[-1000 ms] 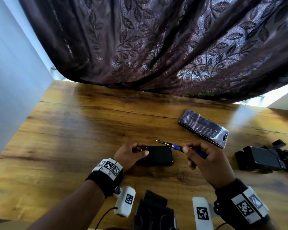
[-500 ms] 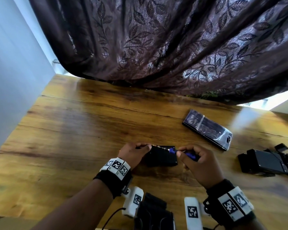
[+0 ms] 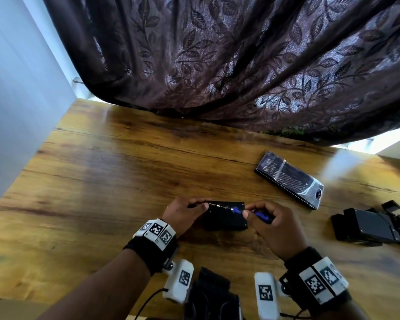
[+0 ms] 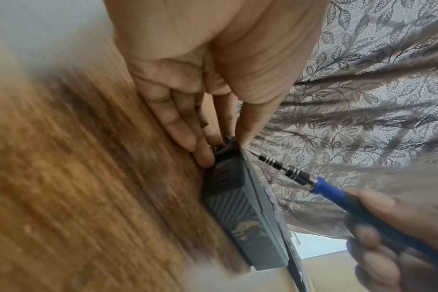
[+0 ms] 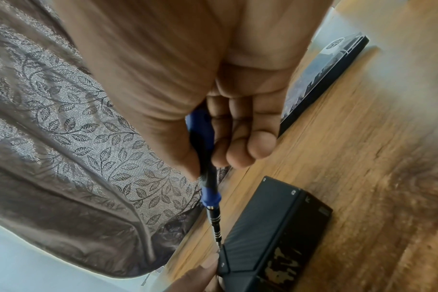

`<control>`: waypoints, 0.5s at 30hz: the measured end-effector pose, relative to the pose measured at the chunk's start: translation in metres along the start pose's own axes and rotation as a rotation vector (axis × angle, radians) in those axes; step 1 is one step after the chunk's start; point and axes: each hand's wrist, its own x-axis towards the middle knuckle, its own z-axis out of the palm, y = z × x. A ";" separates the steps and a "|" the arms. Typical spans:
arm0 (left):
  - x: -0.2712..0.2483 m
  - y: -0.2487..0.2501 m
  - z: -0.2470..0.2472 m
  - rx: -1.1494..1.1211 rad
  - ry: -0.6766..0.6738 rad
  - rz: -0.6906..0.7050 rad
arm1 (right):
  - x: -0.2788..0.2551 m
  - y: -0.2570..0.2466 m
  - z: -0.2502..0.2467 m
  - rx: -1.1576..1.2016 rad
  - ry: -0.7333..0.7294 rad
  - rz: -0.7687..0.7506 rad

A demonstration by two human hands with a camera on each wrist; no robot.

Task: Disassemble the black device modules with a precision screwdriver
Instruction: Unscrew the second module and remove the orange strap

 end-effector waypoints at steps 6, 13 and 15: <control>0.001 -0.003 0.002 0.040 -0.024 -0.005 | 0.000 -0.005 -0.001 -0.091 0.004 -0.014; 0.005 -0.005 0.001 -0.006 -0.006 0.019 | 0.022 -0.051 -0.010 -0.377 -0.113 -0.124; 0.004 -0.003 0.001 0.000 -0.002 0.050 | 0.036 -0.074 -0.014 -0.511 -0.229 -0.211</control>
